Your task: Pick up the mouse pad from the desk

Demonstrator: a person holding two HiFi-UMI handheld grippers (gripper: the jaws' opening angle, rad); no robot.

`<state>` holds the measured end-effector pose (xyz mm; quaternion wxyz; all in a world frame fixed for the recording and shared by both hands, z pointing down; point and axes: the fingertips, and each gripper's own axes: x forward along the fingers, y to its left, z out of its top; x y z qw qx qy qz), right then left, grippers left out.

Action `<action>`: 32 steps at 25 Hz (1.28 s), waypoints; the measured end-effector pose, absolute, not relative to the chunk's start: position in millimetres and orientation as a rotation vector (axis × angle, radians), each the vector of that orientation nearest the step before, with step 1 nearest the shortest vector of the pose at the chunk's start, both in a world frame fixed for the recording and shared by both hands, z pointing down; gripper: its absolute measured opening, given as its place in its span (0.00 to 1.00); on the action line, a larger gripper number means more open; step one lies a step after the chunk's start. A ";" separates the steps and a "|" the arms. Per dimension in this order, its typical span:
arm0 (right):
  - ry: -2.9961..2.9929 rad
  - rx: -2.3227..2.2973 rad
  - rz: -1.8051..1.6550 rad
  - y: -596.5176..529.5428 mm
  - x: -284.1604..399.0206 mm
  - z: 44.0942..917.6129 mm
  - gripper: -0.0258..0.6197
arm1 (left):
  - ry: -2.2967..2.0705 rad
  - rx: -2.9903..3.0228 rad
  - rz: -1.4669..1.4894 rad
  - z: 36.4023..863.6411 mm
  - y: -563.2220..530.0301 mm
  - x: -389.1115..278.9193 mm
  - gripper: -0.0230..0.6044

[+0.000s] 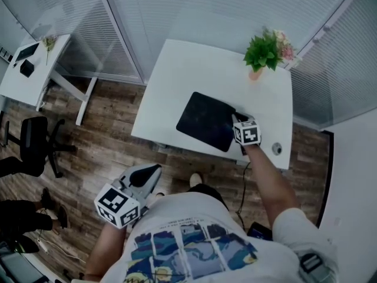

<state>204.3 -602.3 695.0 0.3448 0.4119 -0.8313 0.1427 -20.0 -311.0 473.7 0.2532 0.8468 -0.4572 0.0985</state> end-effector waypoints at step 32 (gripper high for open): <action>-2.211 1.149 0.071 -495.9 157.7 489.5 0.08 | -1.158 2.410 0.143 456.9 -150.8 -93.9 0.04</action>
